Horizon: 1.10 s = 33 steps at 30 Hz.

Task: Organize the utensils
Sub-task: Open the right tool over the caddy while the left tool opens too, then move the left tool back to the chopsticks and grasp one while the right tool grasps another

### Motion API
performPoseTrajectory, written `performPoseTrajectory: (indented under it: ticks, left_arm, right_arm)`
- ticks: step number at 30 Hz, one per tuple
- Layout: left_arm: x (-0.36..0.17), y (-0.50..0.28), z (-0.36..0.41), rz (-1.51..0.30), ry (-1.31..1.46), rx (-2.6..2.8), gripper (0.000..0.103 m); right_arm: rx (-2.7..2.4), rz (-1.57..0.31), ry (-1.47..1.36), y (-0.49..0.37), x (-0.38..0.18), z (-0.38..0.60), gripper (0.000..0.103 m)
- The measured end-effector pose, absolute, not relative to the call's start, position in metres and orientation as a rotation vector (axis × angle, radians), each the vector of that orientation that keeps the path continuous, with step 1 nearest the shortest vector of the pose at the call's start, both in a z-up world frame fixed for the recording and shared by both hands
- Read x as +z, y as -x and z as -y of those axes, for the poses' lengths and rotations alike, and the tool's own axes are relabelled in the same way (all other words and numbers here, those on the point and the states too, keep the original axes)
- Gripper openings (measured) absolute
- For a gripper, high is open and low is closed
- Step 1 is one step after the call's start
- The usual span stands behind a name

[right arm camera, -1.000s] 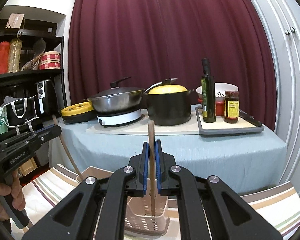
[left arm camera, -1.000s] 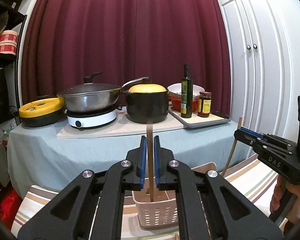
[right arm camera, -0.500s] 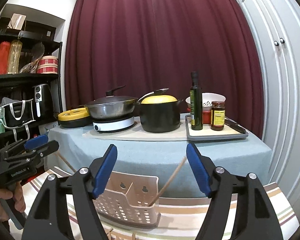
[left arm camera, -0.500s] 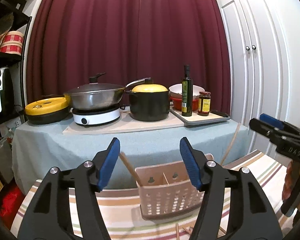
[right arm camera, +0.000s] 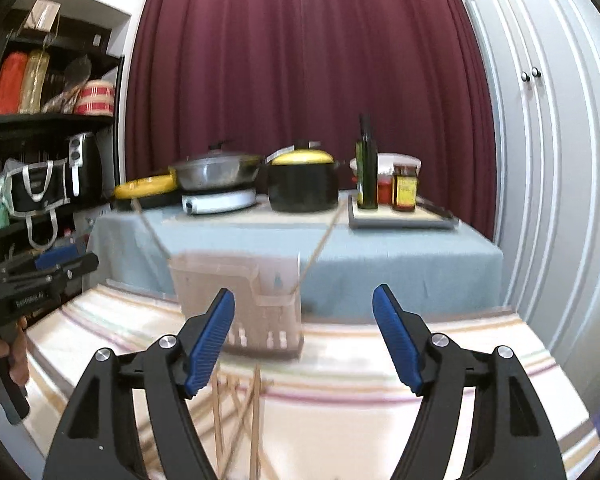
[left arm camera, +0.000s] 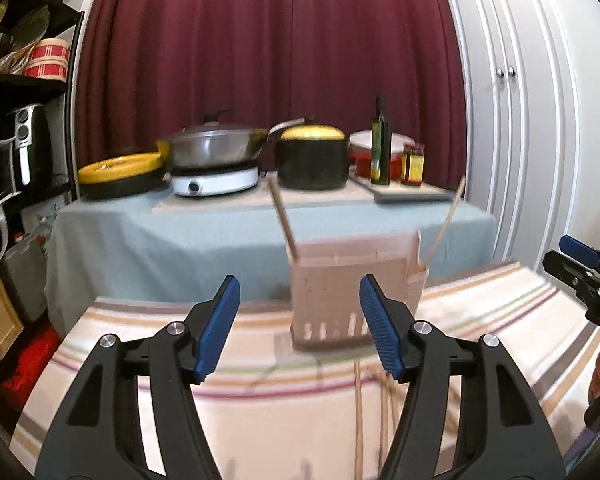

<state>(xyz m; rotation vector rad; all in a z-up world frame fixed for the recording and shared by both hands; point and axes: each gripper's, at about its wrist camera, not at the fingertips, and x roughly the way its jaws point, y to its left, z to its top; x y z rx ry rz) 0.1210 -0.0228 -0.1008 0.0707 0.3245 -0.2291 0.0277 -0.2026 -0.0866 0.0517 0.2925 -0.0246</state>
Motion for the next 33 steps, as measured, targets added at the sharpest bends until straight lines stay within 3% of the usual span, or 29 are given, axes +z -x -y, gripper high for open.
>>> performPoseTrajectory:
  ticks: [11,22,26,33]
  left_arm:
    - [-0.171,-0.068,0.009,-0.47,-0.095,-0.187,0.061]
    - [-0.213,-0.045,0.006,-0.545,-0.1,-0.173,0.059]
    - [-0.219,-0.043,0.008,-0.564,-0.098,-0.18,0.053]
    - [-0.23,-0.042,0.014,-0.583,-0.103,-0.197,0.052]
  right_arm:
    - [0.066,-0.488,-0.048,0.015,-0.177,0.185,0.033]
    - [0.112,-0.593,-0.028,0.024,-0.221,0.174,0.025]
    - [0.11,-0.599,-0.034,0.026,-0.225,0.175,0.021]
    - [0.106,-0.599,-0.04,0.027,-0.225,0.176,0.013]
